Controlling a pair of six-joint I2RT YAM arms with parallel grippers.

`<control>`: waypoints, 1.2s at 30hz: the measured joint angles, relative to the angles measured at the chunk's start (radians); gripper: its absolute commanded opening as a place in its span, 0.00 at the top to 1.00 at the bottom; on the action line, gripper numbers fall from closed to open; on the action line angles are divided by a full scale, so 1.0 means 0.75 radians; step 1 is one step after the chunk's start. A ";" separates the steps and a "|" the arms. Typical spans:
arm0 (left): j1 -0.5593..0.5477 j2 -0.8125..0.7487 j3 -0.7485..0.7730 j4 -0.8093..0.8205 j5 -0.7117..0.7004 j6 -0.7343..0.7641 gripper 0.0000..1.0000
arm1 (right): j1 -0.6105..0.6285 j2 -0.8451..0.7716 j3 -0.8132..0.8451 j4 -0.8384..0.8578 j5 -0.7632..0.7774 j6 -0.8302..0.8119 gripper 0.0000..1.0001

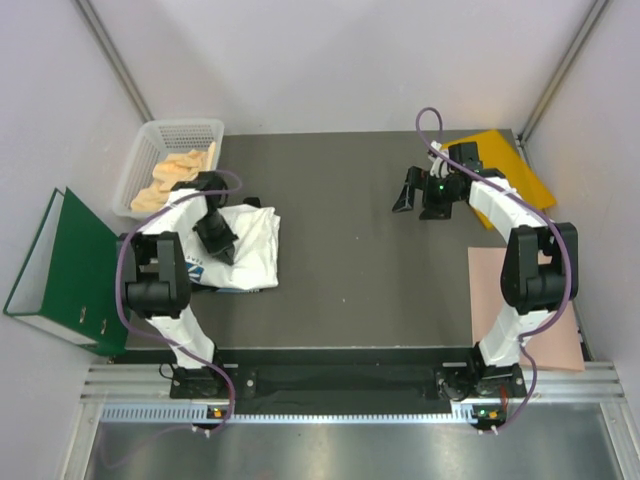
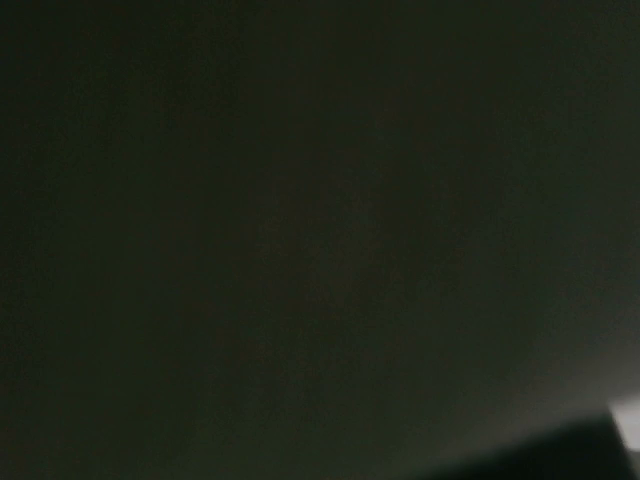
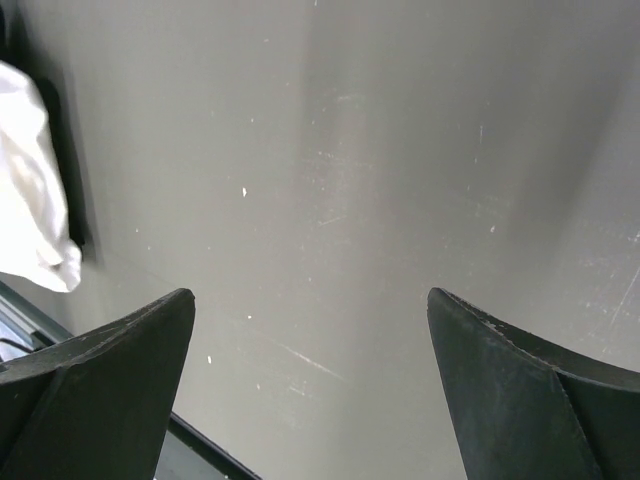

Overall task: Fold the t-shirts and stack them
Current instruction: Smooth out wrinkles on the folded tshirt

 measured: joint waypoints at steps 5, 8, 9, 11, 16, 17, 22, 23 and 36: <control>0.194 0.000 -0.087 0.072 0.208 -0.028 1.00 | 0.000 0.000 0.002 -0.002 0.009 -0.001 0.00; 0.251 0.016 -0.054 0.049 0.248 0.003 1.00 | 0.000 0.000 0.002 -0.002 0.010 0.000 0.00; 0.269 0.032 -0.033 0.048 0.246 0.011 1.00 | 0.000 0.000 0.002 -0.002 0.012 0.000 0.00; 0.309 0.076 0.025 0.039 0.241 0.031 1.00 | 0.002 0.000 0.002 -0.001 0.016 0.000 0.00; 0.345 0.153 0.131 -0.006 0.223 0.077 1.00 | 0.011 0.000 0.000 0.004 0.030 0.001 0.00; 0.344 0.157 0.139 -0.009 0.225 0.089 1.00 | 0.013 0.000 0.000 0.004 0.033 0.001 0.00; 0.302 0.072 0.138 0.063 0.253 0.127 1.00 | 0.020 0.000 0.000 0.005 0.044 0.002 0.00; 0.277 0.023 0.138 0.111 0.253 0.127 1.00 | 0.020 0.000 0.000 0.005 0.045 0.002 0.00; -0.160 0.211 0.605 0.344 0.237 0.120 1.00 | 0.021 0.000 0.000 0.013 0.060 0.010 0.00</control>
